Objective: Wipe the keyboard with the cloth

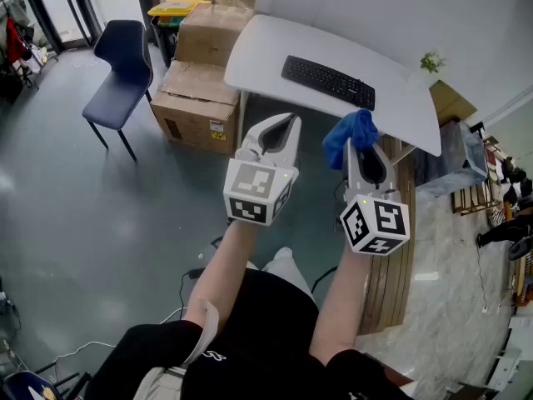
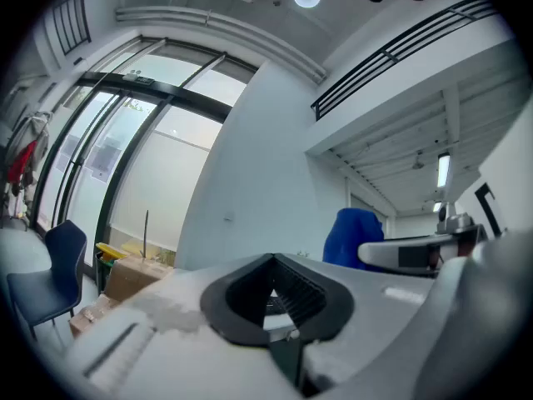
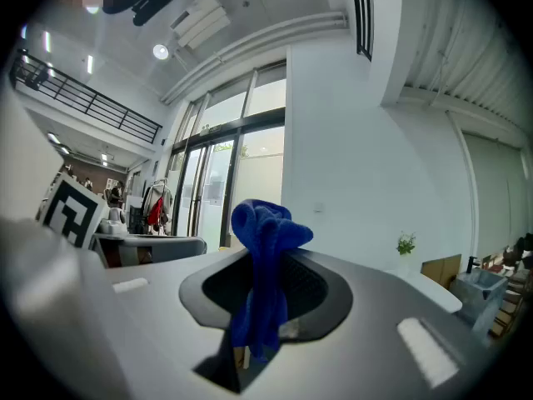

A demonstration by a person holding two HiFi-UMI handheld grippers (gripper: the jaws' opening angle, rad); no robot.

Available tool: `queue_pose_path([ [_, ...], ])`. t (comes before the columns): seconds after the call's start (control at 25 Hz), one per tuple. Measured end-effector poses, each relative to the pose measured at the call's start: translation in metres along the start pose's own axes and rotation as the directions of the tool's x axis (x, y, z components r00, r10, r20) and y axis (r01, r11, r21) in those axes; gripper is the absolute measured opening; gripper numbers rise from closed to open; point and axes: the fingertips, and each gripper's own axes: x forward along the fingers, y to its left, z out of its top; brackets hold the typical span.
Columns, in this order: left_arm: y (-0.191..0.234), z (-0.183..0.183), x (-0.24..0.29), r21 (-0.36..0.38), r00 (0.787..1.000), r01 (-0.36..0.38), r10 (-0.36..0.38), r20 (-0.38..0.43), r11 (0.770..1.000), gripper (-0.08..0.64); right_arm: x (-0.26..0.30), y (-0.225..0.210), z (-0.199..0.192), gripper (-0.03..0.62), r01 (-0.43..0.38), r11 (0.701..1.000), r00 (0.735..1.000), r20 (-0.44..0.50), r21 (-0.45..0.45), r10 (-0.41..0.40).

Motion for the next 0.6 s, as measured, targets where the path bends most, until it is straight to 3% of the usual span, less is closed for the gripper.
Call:
queue_pose_path([
  [0.24, 0.003, 0.003, 0.016, -0.007, 1.000, 0.010, -0.010, -0.005, 1.000, -0.002, 0.007, -0.011, 0.004, 0.091, 0.015, 1.000, 1.000, 0.015, 0.023, -0.016],
  [0.6, 0.023, -0.012, 0.075, -0.005, 1.000, -0.001, 0.001, -0.031, 1.000, -0.002, 0.045, -0.090, 0.005, 0.092, 0.151, 0.984, 0.986, 0.059, 0.089, -0.157],
])
